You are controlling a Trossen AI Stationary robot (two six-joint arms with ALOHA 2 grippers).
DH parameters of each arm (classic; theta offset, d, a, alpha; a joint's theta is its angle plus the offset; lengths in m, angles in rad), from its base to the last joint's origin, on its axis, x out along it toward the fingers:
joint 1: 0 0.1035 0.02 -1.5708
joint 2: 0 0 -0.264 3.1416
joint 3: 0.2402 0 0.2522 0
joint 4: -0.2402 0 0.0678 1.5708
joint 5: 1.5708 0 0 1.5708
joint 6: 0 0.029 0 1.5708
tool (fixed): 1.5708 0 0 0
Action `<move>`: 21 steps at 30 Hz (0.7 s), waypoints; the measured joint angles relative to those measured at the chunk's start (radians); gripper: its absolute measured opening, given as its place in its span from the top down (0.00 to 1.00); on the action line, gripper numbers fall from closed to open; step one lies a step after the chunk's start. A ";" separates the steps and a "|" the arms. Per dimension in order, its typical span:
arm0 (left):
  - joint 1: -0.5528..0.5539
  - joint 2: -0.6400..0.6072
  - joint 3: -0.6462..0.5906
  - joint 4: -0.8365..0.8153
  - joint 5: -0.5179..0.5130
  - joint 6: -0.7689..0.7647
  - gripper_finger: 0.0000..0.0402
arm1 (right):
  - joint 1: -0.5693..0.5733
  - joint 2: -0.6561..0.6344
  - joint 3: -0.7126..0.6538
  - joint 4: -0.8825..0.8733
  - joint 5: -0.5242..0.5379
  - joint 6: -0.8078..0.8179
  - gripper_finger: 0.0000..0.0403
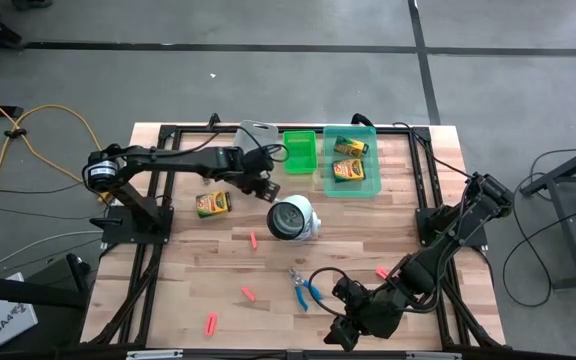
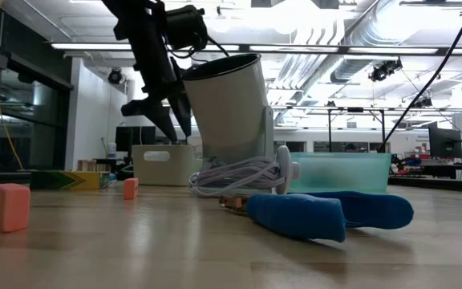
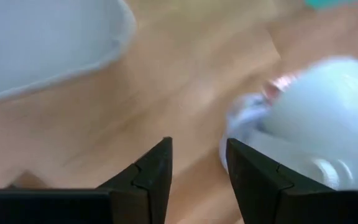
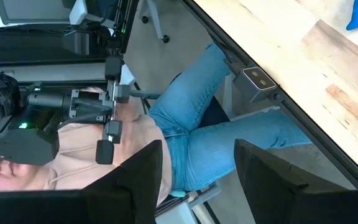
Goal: Pick & Place School Supplies
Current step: Put the yellow crayon box into the blue bin
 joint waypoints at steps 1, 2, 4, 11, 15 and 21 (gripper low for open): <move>0.000 0.000 0.000 0.004 0.006 0.019 0.64 | 0.000 0.000 0.000 0.000 0.000 0.000 0.53; -0.001 0.000 0.000 0.006 0.007 0.031 0.64 | 0.000 0.000 0.000 0.000 0.000 0.000 0.53; 0.000 0.000 0.000 0.007 0.006 0.034 0.64 | 0.000 0.000 0.000 0.000 0.000 0.000 0.53; 0.010 0.000 0.000 0.021 0.002 -0.068 0.64 | 0.000 0.000 0.000 0.000 0.000 0.000 0.53; 0.023 0.000 0.000 0.019 0.002 -0.149 0.64 | 0.000 0.000 0.000 0.000 0.000 0.000 0.53; 0.027 0.000 0.000 0.018 -0.093 -0.216 0.64 | 0.000 0.000 0.000 0.000 0.000 0.000 0.53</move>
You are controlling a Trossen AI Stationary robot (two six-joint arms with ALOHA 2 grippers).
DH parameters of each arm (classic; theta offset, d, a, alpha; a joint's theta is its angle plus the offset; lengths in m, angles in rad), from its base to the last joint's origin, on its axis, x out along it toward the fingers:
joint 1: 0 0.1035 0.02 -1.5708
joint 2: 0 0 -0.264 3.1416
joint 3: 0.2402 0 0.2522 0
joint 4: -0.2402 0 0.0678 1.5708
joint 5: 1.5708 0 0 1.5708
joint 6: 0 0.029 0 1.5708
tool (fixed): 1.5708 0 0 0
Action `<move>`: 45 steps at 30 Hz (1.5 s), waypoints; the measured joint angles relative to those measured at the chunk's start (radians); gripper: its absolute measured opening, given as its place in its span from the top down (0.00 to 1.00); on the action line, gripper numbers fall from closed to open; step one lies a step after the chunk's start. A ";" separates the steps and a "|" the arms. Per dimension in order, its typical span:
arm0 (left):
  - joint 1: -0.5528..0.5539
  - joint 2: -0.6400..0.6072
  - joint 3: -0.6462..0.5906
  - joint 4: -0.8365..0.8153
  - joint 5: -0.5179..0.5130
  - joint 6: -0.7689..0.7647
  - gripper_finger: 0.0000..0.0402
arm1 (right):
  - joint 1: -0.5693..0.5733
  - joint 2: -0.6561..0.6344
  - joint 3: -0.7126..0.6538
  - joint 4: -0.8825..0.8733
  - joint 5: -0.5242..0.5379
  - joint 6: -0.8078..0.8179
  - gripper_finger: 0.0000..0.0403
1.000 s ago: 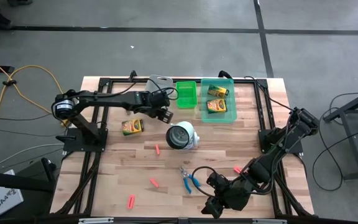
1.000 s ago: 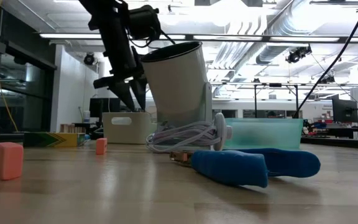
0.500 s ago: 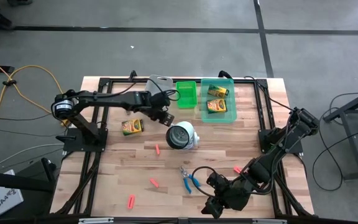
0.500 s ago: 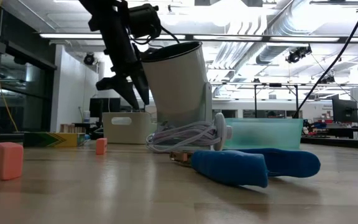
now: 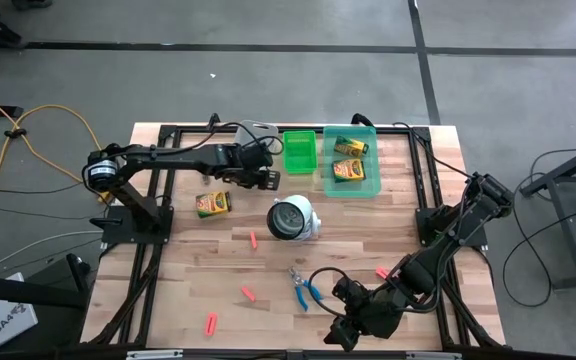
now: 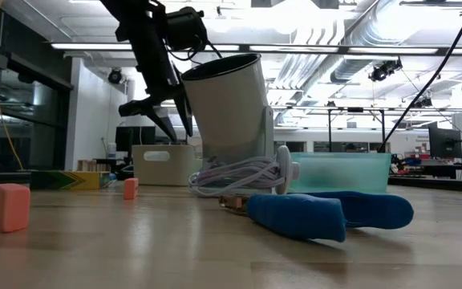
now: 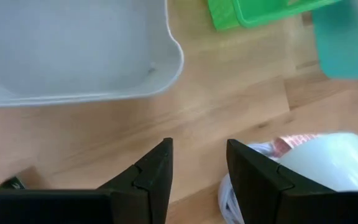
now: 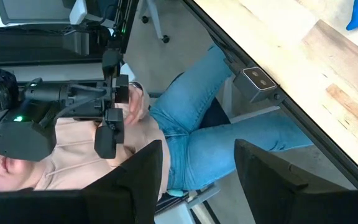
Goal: Pick & Place School Supplies
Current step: Put the yellow crayon box into the blue bin
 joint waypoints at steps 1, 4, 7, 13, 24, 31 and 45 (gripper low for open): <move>-0.001 0.000 0.000 0.000 -0.001 -0.009 0.64 | 0.000 0.000 0.000 0.000 0.000 0.000 0.53; -0.001 0.000 0.000 0.000 0.001 -0.012 0.64 | 0.000 0.000 0.000 0.000 0.000 0.000 0.53; -0.001 0.000 0.000 0.001 0.002 0.014 0.64 | 0.000 0.000 0.000 0.000 0.000 0.000 0.53; -0.001 0.000 0.000 0.006 0.002 0.007 0.64 | 0.000 0.000 0.000 0.000 0.000 0.000 0.53; -0.001 0.000 0.000 0.030 0.009 -0.092 0.64 | 0.000 0.000 0.000 0.000 0.000 0.000 0.53; 0.021 0.000 0.000 0.042 0.001 -0.010 0.64 | 0.000 0.000 0.000 0.000 0.000 0.000 0.53; 0.022 0.000 0.000 -0.199 -0.209 -0.367 0.64 | 0.000 0.000 0.000 0.000 0.000 0.000 0.53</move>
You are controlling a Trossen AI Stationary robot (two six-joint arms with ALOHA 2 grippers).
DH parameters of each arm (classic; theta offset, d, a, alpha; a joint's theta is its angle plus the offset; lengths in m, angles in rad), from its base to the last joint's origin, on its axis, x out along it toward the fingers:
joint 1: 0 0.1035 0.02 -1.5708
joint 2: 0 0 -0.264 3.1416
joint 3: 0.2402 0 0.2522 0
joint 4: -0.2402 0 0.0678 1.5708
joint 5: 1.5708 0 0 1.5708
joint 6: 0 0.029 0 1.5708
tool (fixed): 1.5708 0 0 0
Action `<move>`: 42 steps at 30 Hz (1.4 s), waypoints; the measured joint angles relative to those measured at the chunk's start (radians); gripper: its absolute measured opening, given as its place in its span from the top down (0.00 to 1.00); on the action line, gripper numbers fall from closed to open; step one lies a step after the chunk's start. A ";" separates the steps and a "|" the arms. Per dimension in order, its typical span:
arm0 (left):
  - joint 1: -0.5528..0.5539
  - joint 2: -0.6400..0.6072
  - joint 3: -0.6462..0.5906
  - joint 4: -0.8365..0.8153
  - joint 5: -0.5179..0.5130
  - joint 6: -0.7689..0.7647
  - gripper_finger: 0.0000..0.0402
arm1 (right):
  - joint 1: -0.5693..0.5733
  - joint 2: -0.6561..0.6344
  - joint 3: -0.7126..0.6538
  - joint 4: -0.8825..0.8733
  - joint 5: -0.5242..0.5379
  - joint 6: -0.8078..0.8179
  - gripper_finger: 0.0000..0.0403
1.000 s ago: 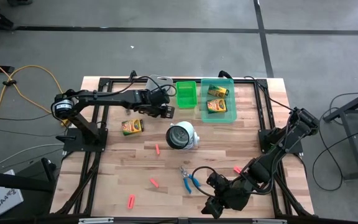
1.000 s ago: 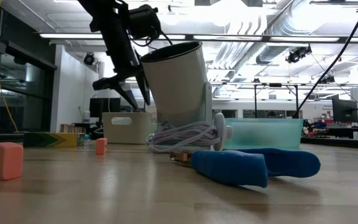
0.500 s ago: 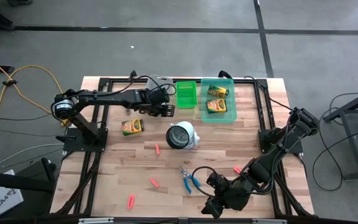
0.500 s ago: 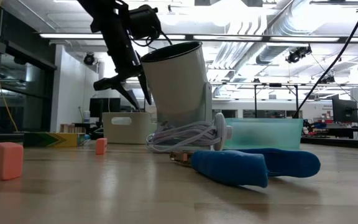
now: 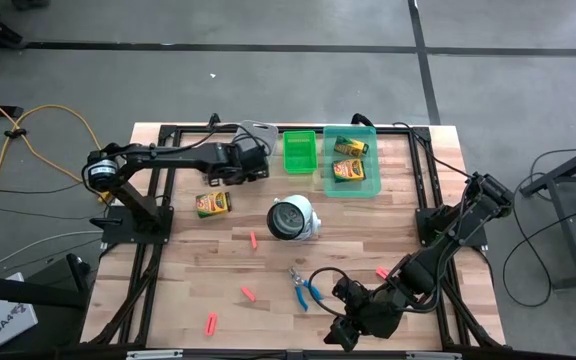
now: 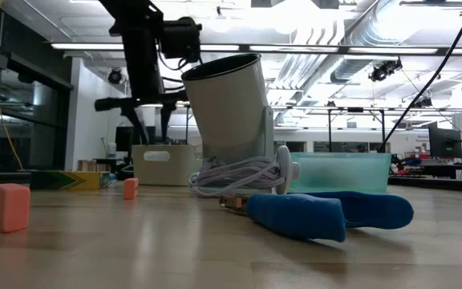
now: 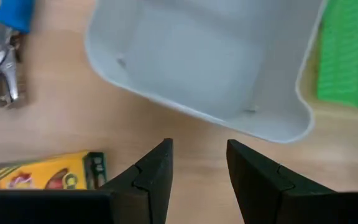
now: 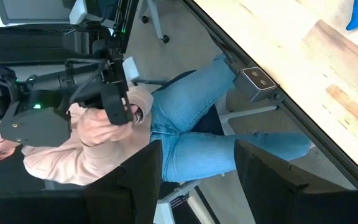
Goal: Pick & Place School Supplies
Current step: Put the yellow crayon box into the blue bin
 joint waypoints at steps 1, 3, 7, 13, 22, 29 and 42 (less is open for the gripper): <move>0.000 0.000 0.000 -0.010 0.001 -0.013 0.64 | 0.000 0.000 0.000 0.000 0.000 0.000 0.53; -0.008 0.000 0.000 -0.041 0.007 -0.057 0.64 | 0.000 0.000 0.000 0.000 0.000 0.000 0.53; -0.039 0.000 0.000 -0.113 0.014 -0.171 0.64 | 0.000 0.000 0.000 0.000 0.000 0.000 0.53; -0.092 0.004 0.000 -0.147 0.024 -0.289 0.64 | 0.000 0.000 0.000 0.000 0.000 0.000 0.53; -0.121 0.114 0.002 -0.193 0.078 -0.408 0.64 | 0.000 0.000 0.000 0.000 0.000 0.000 0.53; -0.119 0.172 0.006 -0.195 0.106 -0.433 0.64 | 0.000 0.000 0.000 0.000 0.000 0.000 0.53; -0.119 0.207 0.008 -0.228 0.105 -0.484 0.64 | 0.000 0.000 0.000 0.000 0.000 0.000 0.53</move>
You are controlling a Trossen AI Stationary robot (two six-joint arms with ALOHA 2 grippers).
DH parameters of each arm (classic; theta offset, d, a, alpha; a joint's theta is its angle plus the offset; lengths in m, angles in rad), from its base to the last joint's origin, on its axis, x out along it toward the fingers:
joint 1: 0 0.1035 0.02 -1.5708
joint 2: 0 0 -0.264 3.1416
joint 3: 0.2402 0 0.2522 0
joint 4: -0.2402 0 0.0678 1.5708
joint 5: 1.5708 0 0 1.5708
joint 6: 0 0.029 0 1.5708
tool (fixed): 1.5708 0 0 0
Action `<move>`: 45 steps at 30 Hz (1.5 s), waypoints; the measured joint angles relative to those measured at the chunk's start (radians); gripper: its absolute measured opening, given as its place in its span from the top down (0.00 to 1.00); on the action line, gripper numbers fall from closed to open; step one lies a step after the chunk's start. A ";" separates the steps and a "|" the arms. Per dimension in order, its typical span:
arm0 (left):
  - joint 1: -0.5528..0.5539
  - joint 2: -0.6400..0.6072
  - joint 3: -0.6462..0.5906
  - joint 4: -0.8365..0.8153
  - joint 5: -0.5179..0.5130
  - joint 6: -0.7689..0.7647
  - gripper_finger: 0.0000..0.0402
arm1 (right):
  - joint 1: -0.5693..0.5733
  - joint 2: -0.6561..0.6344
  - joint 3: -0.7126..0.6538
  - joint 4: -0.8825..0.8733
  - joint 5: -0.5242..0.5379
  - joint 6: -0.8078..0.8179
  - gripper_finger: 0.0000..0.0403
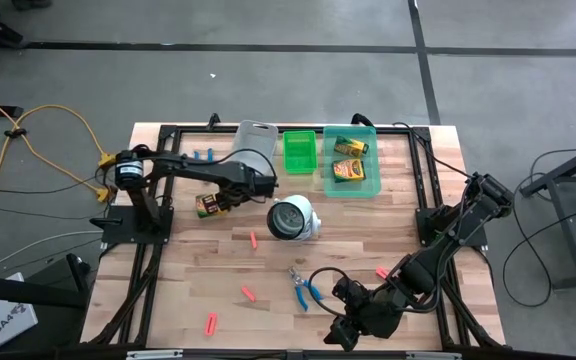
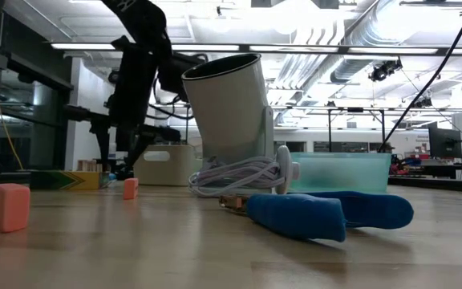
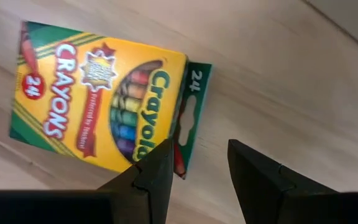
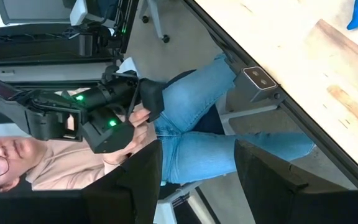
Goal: Pick & Place School Supplies
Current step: Put the yellow crayon box into the blue bin
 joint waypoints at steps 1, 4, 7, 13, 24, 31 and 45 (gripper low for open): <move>0.000 0.007 0.000 0.001 0.001 0.001 0.64 | 0.000 0.000 0.000 0.000 0.000 0.000 0.53; 0.000 0.012 0.000 0.005 0.002 0.002 0.64 | 0.000 0.000 0.000 0.000 0.000 0.000 0.53; 0.000 0.012 0.000 0.003 0.001 0.002 0.64 | 0.000 0.000 0.000 0.000 0.000 0.000 0.53; 0.000 0.034 0.000 0.001 0.010 0.001 0.64 | 0.000 0.000 0.000 0.000 0.000 0.000 0.53; 0.018 0.087 0.003 -0.014 0.043 0.011 0.64 | 0.000 0.000 0.000 0.000 0.000 0.000 0.53; 0.024 0.089 0.001 -0.047 0.042 0.000 0.64 | 0.000 0.000 0.000 0.000 0.000 0.000 0.53; 0.025 0.092 -0.004 -0.117 0.042 -0.035 0.80 | 0.000 0.000 0.000 0.000 0.000 0.000 0.53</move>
